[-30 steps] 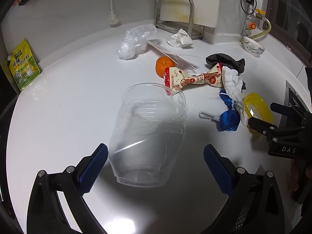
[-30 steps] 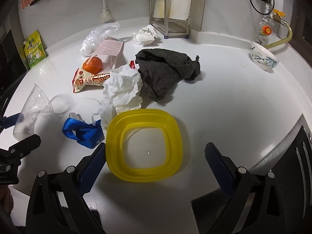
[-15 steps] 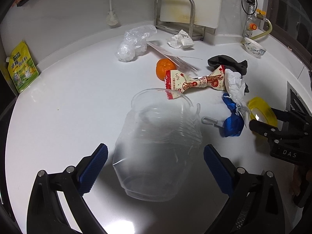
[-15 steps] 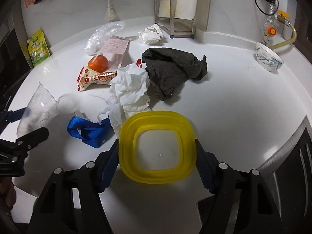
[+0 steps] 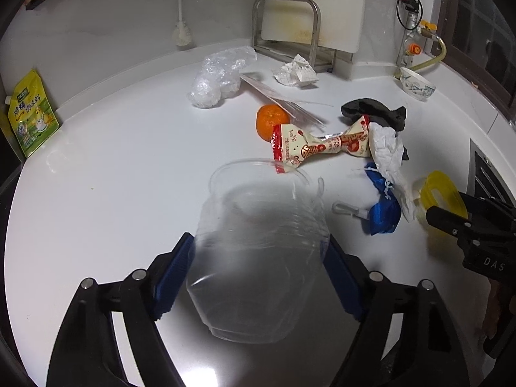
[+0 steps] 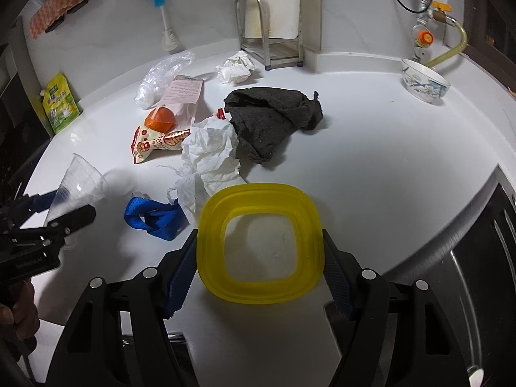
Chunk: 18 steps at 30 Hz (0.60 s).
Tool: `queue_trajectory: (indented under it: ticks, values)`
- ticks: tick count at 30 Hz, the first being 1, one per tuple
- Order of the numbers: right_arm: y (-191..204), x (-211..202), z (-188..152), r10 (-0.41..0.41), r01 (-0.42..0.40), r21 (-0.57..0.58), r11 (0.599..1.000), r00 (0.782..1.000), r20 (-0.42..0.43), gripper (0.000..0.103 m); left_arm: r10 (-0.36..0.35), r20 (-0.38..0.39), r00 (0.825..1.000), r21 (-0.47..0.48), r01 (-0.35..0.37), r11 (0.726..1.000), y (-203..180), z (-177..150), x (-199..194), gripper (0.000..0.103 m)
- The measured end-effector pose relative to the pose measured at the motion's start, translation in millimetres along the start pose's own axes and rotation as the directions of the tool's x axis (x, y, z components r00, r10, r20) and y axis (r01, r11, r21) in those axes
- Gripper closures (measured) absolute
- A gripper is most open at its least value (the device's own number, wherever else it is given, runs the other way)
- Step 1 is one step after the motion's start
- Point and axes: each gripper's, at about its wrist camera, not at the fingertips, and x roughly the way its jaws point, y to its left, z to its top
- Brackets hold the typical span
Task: Collect trash
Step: 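Grasp the clear plastic cup with the left gripper while the right gripper grasps the yellow lid, then carry cup and lid over the bin and open both grippers to drop them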
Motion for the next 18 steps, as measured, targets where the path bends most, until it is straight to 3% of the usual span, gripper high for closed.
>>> queue_trajectory:
  ticks: [18]
  values:
    - [12.7,-51.9,-18.0,-0.023,0.018,0.123,0.992,0.999,0.042,0.034,-0.009,0.041,0.999,0.065,0.006,0.998,5.0,1.6,-40.4,0.026]
